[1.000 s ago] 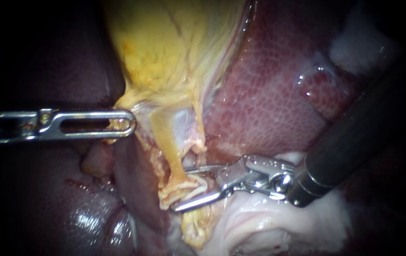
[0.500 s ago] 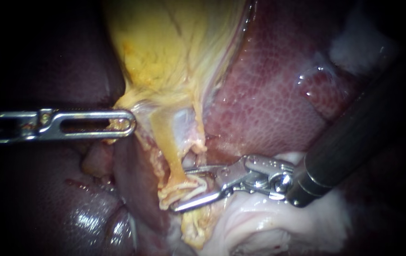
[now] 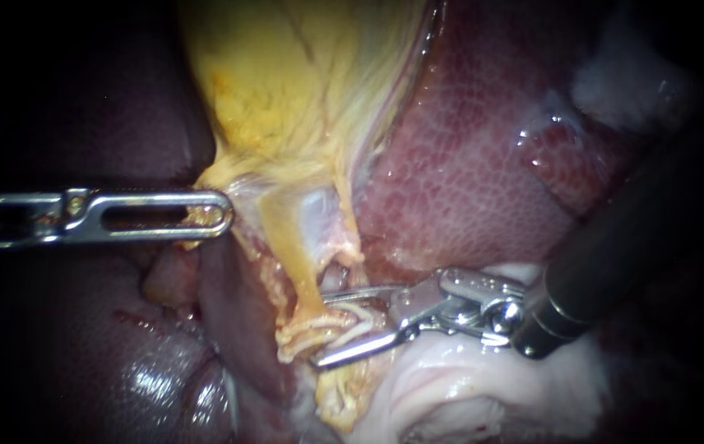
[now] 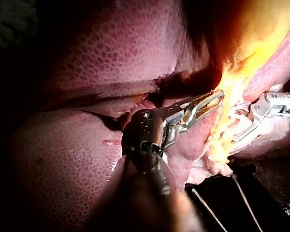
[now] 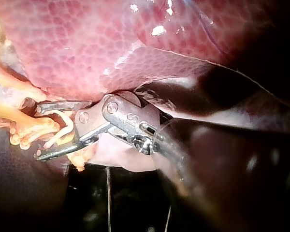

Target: Clipping third clip left tube

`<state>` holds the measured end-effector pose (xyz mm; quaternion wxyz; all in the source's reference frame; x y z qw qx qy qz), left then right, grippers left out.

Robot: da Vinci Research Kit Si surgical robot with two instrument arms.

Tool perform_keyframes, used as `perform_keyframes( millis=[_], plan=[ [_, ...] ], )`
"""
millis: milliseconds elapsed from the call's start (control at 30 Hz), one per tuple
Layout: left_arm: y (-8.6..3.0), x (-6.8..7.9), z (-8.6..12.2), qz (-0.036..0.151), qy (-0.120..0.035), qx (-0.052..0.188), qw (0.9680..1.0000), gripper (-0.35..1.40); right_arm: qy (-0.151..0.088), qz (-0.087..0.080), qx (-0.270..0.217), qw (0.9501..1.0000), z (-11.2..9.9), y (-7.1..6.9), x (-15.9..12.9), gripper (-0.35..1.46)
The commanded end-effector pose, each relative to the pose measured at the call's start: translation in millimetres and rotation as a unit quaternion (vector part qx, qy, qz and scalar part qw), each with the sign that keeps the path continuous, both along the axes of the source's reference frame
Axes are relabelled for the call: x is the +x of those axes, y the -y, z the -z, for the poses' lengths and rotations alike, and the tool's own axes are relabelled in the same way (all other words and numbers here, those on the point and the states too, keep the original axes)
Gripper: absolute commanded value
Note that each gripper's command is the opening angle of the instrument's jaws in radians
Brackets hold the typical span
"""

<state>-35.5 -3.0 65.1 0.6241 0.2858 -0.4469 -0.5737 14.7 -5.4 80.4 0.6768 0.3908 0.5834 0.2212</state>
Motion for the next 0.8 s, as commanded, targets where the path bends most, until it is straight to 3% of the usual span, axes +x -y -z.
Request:
perform_keyframes(
  millis=[33,233,600,800],
  plan=[
    [0.0,0.0,0.0,0.000,0.000,0.000,1.0000,-0.35,0.002,-0.003,0.001,1.0000,0.2,-0.3,-0.3,0.60],
    [0.0,0.0,0.0,0.000,0.000,0.000,1.0000,-0.35,0.003,-0.007,0.003,1.0000,1.1,-1.6,-0.8,0.60],
    [0.0,-0.2,0.1,0.000,0.000,0.000,1.0000,-0.35,0.005,-0.009,0.003,0.9999,1.4,-1.6,2.0,0.60],
    [0.0,-0.2,0.1,0.000,0.000,0.000,1.0000,-0.35,-0.009,-0.004,0.006,0.9999,2.5,-1.0,3.7,0.60]
  ],
)
